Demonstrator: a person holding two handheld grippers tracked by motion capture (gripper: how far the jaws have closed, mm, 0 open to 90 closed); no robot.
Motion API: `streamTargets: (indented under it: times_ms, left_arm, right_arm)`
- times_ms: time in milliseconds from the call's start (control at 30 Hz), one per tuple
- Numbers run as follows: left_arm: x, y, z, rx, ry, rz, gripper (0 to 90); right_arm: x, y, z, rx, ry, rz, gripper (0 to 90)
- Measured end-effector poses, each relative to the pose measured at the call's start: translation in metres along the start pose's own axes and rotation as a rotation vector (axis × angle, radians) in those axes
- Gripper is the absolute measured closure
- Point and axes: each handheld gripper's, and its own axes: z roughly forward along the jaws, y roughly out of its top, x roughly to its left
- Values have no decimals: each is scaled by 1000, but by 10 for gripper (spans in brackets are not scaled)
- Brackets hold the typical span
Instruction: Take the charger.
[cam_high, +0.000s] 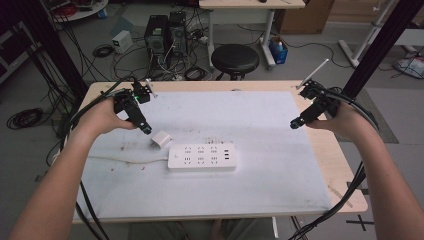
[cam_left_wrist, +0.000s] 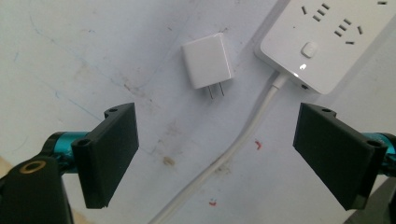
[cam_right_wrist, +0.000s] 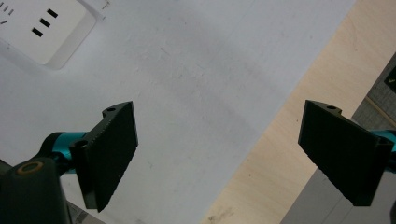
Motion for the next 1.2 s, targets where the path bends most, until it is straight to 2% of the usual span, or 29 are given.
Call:
streamTargets:
  times_ms: [67,133,167,200,233,267,400,467,500,567,600,700,833,900,933,1200]
  left_arm:
    - [2,1,12,15,1,-11,141]
    - [2,1,12,15,1,-11,142]
    - [5,2,26,30,-10,-49,142]
    - [5,2,26,30,-10,-49,142]
    - [6,5,36,40,-22,-78,142]
    - [6,5,36,40,-22,-78,142]
    - [6,11,52,52,-25,-111,142]
    - [7,14,59,62,-24,-133,142]
    - [7,17,67,72,-26,-166,142]
    - [7,19,71,86,-25,-171,142]
    - [7,22,78,98,-15,-184,142]
    - [8,23,85,104,-16,-192,142]
    - [9,25,102,114,-37,-205,142]
    - [9,25,102,114,-37,-205,142]
    - [9,25,111,122,-46,-214,142]
    - [9,27,124,151,-46,-223,160]
  right_arm:
    - [1,0,2,-2,5,5,113]
    - [1,-1,2,-1,6,5,113]
    - [1,-1,3,4,4,11,113]
    - [1,-1,3,0,5,8,113]
    - [0,-1,4,0,5,2,113]
    - [0,-1,4,0,5,2,113]
    - [0,-3,7,4,5,5,114]
    - [-1,-3,8,6,5,10,113]
    - [-1,-4,9,6,7,14,113]
    - [-2,-4,10,8,6,14,113]
    - [-3,-5,11,7,6,12,114]
    - [-3,-5,12,9,6,17,113]
    - [-4,-6,13,8,6,16,114]
    - [-4,-6,13,7,7,18,114]
    - [-5,-6,13,11,5,13,113]
    - [-6,-8,17,13,8,27,114]
